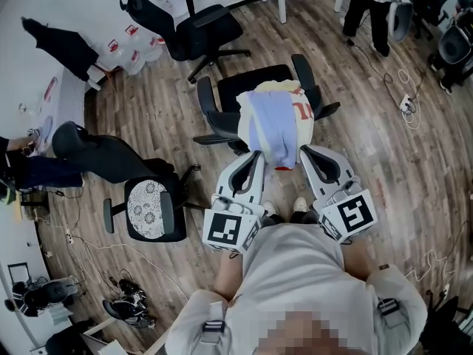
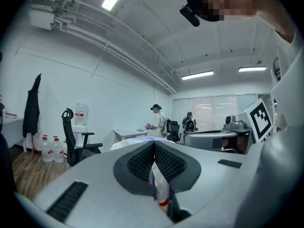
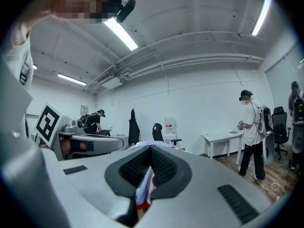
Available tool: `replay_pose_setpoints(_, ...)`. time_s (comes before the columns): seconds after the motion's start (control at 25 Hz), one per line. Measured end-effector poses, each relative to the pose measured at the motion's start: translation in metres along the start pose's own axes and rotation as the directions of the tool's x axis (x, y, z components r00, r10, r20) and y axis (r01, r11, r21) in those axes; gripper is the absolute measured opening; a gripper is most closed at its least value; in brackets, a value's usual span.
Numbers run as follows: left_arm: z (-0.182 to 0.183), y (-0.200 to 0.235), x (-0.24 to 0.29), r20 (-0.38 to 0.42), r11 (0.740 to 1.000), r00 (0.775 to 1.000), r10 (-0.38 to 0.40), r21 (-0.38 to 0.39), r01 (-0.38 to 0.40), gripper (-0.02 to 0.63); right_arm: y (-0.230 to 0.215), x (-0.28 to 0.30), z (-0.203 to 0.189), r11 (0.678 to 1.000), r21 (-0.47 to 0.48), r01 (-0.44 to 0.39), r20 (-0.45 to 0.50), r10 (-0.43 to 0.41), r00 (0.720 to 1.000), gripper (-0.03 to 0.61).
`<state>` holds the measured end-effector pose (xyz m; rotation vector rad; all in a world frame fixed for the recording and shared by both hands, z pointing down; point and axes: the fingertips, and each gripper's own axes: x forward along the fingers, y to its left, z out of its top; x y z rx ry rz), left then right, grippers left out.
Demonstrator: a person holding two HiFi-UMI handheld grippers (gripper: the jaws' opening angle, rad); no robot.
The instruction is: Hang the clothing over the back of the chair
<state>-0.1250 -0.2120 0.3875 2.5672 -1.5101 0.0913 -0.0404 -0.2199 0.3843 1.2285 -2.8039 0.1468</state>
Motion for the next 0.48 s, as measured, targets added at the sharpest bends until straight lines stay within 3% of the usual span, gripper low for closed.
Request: replay_pose_setpoints(0.48, -0.0009, 0.0054, 0.0035, -0.011, 1.000, 1.000, 0.002, 0.000, -0.002, 0.018, -0.0014, 0.0076, -0.0014, 1.000, 0.006, -0.007, -0.012, 0.007, 1.000, 0.020)
